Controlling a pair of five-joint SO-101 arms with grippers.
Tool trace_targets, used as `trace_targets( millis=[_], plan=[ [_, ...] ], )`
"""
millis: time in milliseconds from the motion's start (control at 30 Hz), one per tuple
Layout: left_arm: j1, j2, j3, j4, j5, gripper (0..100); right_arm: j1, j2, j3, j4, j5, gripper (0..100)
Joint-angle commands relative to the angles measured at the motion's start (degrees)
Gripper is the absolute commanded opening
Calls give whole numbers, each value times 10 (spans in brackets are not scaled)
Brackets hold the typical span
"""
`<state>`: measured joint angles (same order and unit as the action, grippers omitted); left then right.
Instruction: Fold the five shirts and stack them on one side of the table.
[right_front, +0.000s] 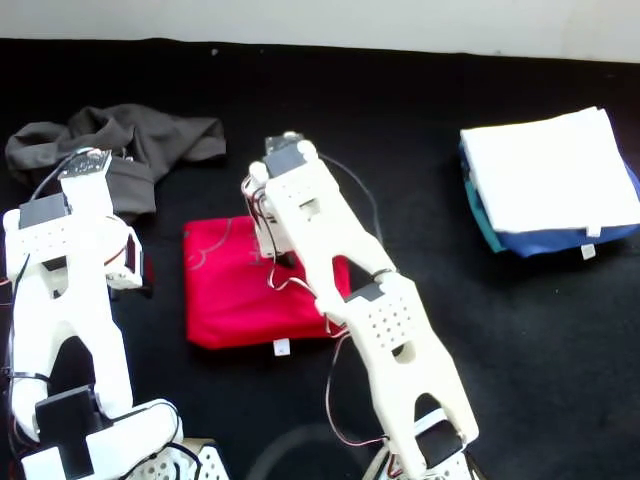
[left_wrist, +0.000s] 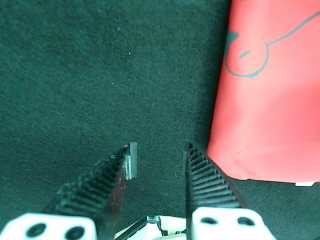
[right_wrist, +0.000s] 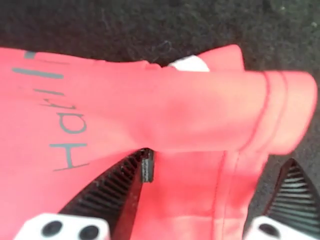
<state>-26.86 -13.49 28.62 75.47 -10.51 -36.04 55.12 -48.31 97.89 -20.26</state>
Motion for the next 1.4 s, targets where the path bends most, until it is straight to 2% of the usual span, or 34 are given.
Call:
trace_targets(
  millis=[0, 67, 167, 200, 267, 500, 700, 833, 1067, 1367],
  plan=[
    [-7, -15, -1, -6, -5, 161, -3, 26, 2, -7, 21, 360],
    [-7, -15, -1, -6, -5, 161, -3, 29, 3, 7, 86, 276],
    [-7, -15, -1, -6, -5, 161, -1, 29, 3, 16, 183, 47],
    [-7, -15, -1, -6, -5, 161, 0, 29, 3, 17, 202, 0],
    [-7, -15, -2, -6, -5, 161, 0, 29, 5, 18, 215, 31],
    [-7, -15, 0, -6, -5, 161, 27, 8, -11, 22, 215, 7],
    [-7, -15, 0, -6, -5, 161, 97, -102, -48, 31, 218, 7],
    [-6, -15, 0, -7, -5, 161, 156, -189, -9, 32, 221, 7],
    [-4, -15, 0, -7, -5, 161, 243, -364, 132, 32, 341, 7],
    [-3, -15, 0, -25, -5, 161, 395, -503, 138, 31, 529, 7]
  ],
)
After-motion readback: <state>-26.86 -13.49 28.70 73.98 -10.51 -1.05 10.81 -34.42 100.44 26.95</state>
